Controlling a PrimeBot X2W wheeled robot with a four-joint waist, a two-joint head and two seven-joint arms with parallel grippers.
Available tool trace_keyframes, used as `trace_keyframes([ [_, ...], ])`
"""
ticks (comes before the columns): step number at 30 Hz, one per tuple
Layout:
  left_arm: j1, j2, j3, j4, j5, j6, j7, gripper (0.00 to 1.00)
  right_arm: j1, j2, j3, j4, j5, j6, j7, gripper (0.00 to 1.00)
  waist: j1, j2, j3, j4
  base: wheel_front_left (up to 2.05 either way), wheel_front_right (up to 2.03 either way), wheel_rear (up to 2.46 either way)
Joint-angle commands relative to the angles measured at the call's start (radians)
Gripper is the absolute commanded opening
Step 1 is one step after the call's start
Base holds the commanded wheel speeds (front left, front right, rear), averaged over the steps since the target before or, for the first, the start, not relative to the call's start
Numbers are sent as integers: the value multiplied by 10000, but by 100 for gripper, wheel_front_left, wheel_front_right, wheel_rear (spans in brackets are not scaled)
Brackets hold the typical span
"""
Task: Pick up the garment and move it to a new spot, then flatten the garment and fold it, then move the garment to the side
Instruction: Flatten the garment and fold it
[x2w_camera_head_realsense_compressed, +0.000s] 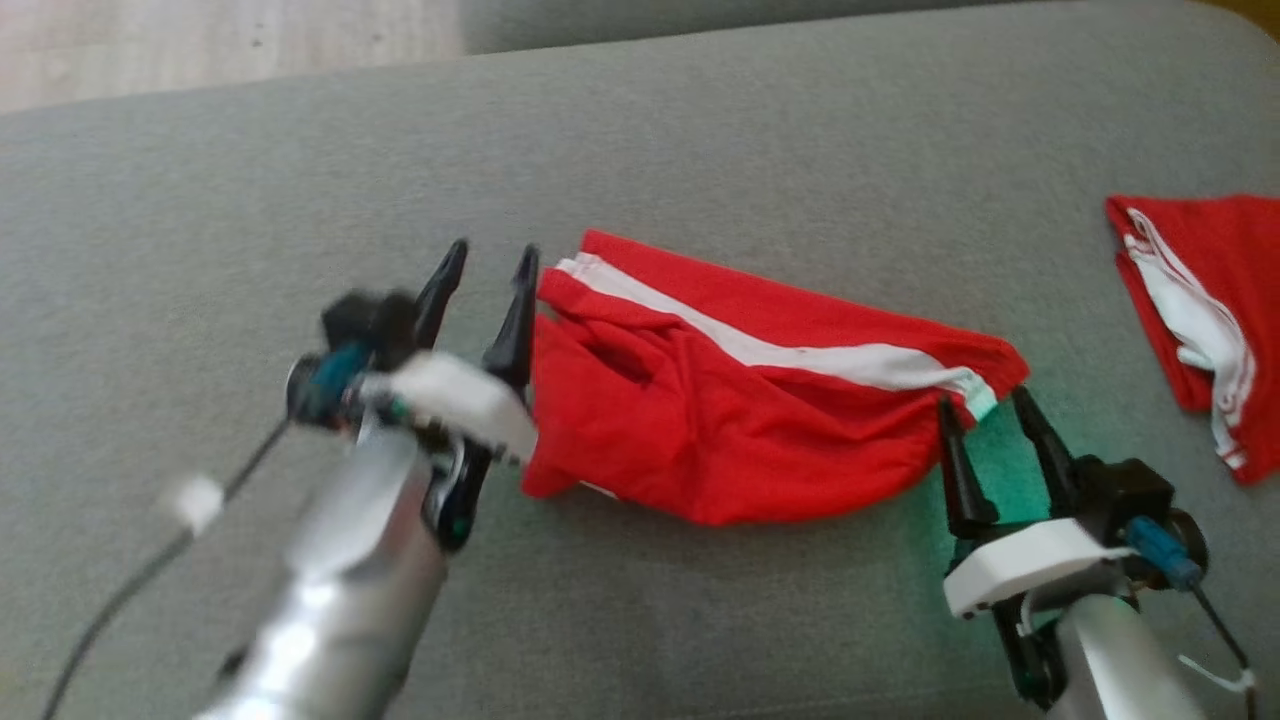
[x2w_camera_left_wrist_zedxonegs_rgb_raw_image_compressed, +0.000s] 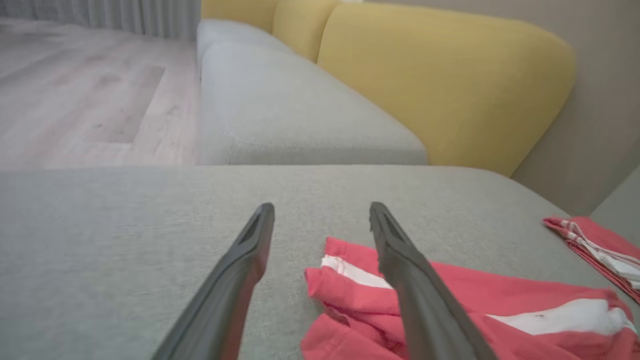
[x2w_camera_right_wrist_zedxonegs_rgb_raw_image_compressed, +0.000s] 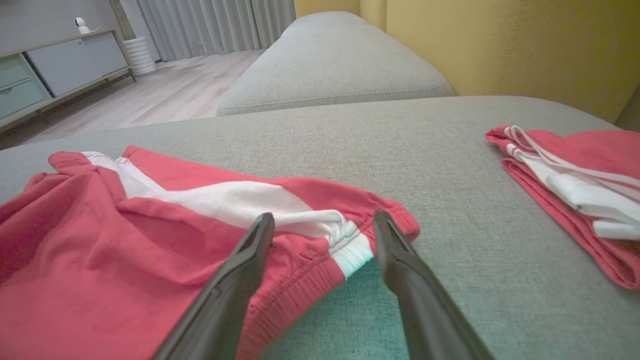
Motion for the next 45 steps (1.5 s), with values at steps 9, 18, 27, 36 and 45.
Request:
trace_keyframes([
  [9, -2410, 85, -1393, 2420, -1347, 247, 2060, 100, -476, 82, 694, -182, 261, 65, -121, 100, -1, 0, 413, -813, 0, 0, 0],
  [18, -2745, 85, -2319, 3305, -2101, 338, 2256, 100, -564, 90, 840, -224, 355, 65, -122, 100, -1, 0, 574, -921, 0, 0, 0],
  [27, -2928, 85, -2967, 3308, -2568, 152, 1352, 0, -664, 92, 986, -164, 523, 65, -122, 100, -1, 0, 585, -748, 0, 0, 0],
  [36, -3045, 85, -3377, 2530, -2995, 59, -206, 0, -277, 92, 872, 98, 690, 65, -122, 100, -1, 0, -217, 171, 0, 0, 0],
  [45, -1139, 203, -3126, 1683, -3083, 108, -401, 0, 490, 93, 952, 412, 1158, 65, -122, 100, -1, 0, -1549, 1387, 0, 0, 0],
])
